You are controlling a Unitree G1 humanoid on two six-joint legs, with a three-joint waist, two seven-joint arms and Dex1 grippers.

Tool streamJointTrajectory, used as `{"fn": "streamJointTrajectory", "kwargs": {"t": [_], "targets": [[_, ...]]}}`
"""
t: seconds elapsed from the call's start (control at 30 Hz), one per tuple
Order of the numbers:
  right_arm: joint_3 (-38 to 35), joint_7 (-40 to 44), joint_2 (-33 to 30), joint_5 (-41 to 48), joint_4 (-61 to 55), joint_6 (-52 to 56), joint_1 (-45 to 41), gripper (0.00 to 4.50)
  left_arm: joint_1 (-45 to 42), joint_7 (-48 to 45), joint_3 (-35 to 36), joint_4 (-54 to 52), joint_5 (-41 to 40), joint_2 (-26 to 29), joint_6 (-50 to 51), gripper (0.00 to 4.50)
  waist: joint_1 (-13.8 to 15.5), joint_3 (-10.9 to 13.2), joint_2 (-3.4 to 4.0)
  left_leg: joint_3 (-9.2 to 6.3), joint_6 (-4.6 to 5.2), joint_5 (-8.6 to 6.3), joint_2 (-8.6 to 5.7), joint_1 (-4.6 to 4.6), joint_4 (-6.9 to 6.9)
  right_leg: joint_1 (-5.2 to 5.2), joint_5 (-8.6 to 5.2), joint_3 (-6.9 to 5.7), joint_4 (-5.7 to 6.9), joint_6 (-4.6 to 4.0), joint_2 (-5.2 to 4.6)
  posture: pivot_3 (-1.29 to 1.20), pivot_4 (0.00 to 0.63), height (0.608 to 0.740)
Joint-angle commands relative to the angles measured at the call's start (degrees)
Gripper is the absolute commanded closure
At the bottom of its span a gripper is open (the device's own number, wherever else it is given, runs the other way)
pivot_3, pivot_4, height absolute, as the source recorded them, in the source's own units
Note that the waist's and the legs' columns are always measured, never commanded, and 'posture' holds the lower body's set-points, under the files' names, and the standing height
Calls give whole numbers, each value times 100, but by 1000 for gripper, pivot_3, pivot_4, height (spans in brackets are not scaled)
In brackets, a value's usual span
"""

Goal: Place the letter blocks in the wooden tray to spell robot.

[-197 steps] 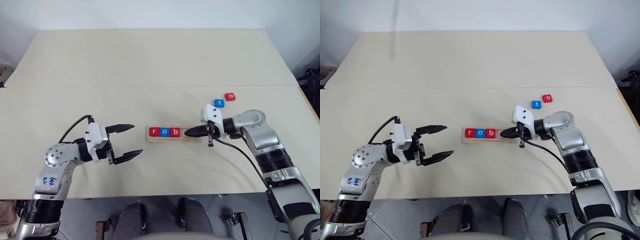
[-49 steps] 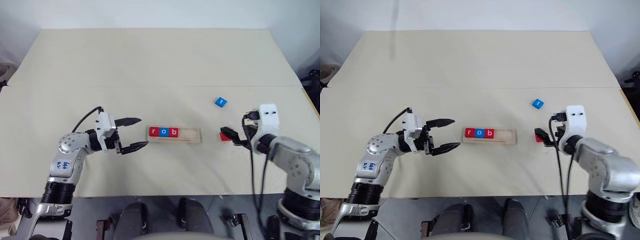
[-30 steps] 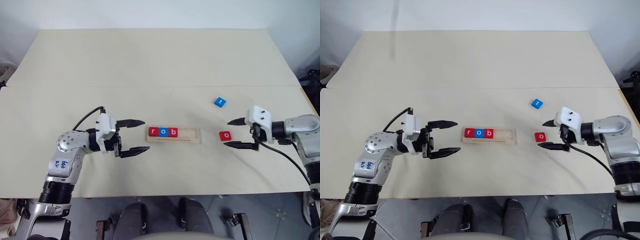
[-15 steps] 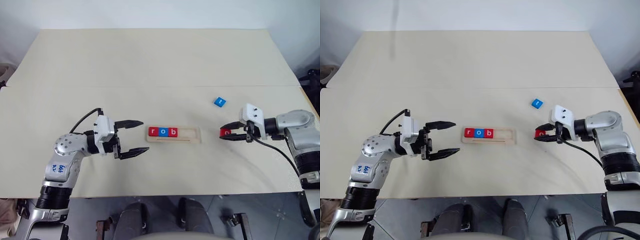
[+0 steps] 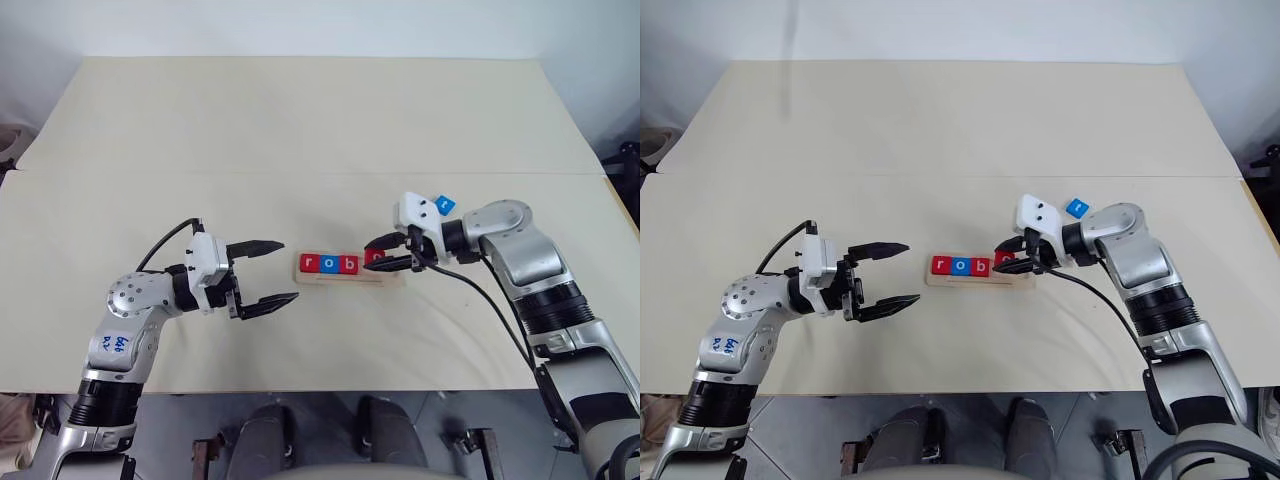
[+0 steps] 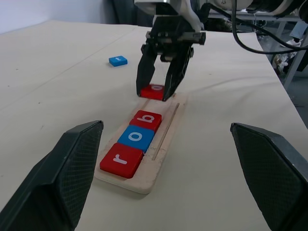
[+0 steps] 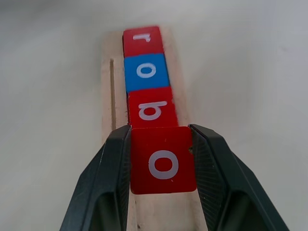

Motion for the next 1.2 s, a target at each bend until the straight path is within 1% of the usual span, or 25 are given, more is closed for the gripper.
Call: {"fn": "streamJointTrajectory", "kwargs": {"t": [0.03, 0.23, 0.3, 0.4, 0.53, 0.77, 0.9, 0.97, 1.1, 1.17, 1.2], "targets": [[-30, 7, -4, -22, -30, -200, -3, 3070, 85, 80, 188, -305, -133, 65, 8, 0, -6, 0, 0, 0, 0, 0, 0, 0, 0, 0, 0, 0, 0, 0, 0, 0, 150, 740], [-28, -21, 54, 13, 27, -101, -30, 3070, 179, 158, 206, -426, -135, 52, 48, 0, -6, 0, 0, 0, 0, 0, 1, 0, 0, 0, 0, 1, 1, 0, 0, 0, 150, 740], [-15, 13, 73, 37, 10, -56, -16, 2351, 189, 175, 208, -447, -133, 43, 53, 0, -7, 0, 0, 1, 0, 0, 1, 1, 0, 0, 0, 1, 1, 0, 0, 0, 150, 740], [-34, 102, 62, 112, -47, 66, 22, 1443, 195, 200, 204, -468, -135, 41, 56, 0, -3, 0, 0, 0, 0, 0, 1, 0, 0, 0, 0, 1, 1, 0, 0, 0, 150, 740], [-215, -72, 41, 85, 80, -75, -44, 52, 209, 201, 207, -486, -141, 50, 60, 0, -5, 0, 0, 1, 0, 0, 1, 0, 0, 0, 0, 1, 1, 0, 0, 0, 150, 740], [-516, -78, -385, 115, 33, -182, 109, 17, 195, 201, 218, -489, -143, 60, 84, 0, 7, 0, 0, 1, 0, 0, 0, 0, 0, 0, 0, 1, 0, 0, 0, 0, 150, 740], [-864, -325, -544, 162, 87, -359, 272, 17, 208, 202, 220, -504, -141, 57, 93, 0, -1, 0, 0, 2, 0, 0, 0, 0, 0, 0, 0, 1, 0, 0, 0, 0, 150, 740], [-1174, -462, -673, 299, 55, -227, 456, 17, 228, 210, 230, -516, -140, 60, 91, 0, -2, 0, 0, 2, 0, 0, 1, 1, 0, 0, 0, 1, 1, 0, 0, 0, 150, 740], [-2124, -969, -951, 665, -379, 27, 1399, 17, 290, 287, 290, -521, -133, 50, 94, 0, 82, 0, -1, 1, 1, -1, -1, 0, -3, 3, 0, -1, -6, 0, -1, 0, 150, 740], [-2617, -1176, -1027, 825, -823, 24, 2171, 17, 315, 337, 325, -499, -137, 34, 95, 0, 144, 0, -1, 3, 2, -2, -1, -1, -3, 3, 0, 0, -10, 0, -1, 0, 150, 740], [-2924, -1341, -982, 841, -1050, -207, 2659, 17, 317, 375, 344, -466, -135, 17, 91, 0, 175, 0, 0, 2, 2, -2, -1, -1, -4, 3, 0, -2, -12, 1, -1, 0, 150, 740]]}}
